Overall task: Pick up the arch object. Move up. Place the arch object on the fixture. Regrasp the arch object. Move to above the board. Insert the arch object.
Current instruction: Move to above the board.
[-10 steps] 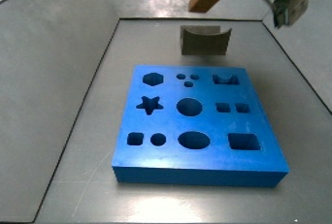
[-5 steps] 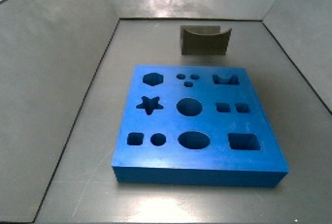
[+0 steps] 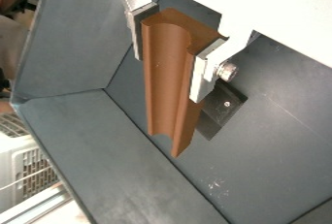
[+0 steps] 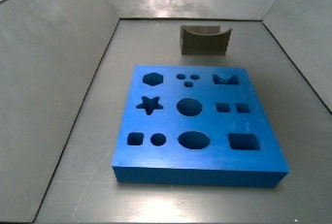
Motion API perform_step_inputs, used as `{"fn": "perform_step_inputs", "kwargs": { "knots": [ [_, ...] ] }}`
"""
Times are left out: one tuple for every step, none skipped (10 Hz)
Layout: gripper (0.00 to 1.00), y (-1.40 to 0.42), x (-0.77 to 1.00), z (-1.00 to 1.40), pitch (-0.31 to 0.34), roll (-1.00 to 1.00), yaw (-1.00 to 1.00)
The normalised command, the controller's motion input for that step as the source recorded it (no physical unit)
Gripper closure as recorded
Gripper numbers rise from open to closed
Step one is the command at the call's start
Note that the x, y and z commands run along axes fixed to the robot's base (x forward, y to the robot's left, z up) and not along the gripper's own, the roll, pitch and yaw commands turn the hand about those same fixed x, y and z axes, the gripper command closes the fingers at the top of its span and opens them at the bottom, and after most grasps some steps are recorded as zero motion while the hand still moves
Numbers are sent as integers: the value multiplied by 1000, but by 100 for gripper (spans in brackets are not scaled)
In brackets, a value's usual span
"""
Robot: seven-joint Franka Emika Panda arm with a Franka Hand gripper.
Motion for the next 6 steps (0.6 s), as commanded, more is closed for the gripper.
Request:
{"fn": "perform_step_inputs", "kwargs": {
  "knots": [
    [100,-9,-22,568,87,-46,24],
    [100,-11,-7,365,111,-48,35],
    [100,-11,0,266,123,-48,42],
    [100,-1000,-680,78,-67,-1000,-57],
    [100,-1000,-679,61,-69,-1000,-54],
    [100,-1000,-734,87,-98,-1000,-50]
  ]
}}
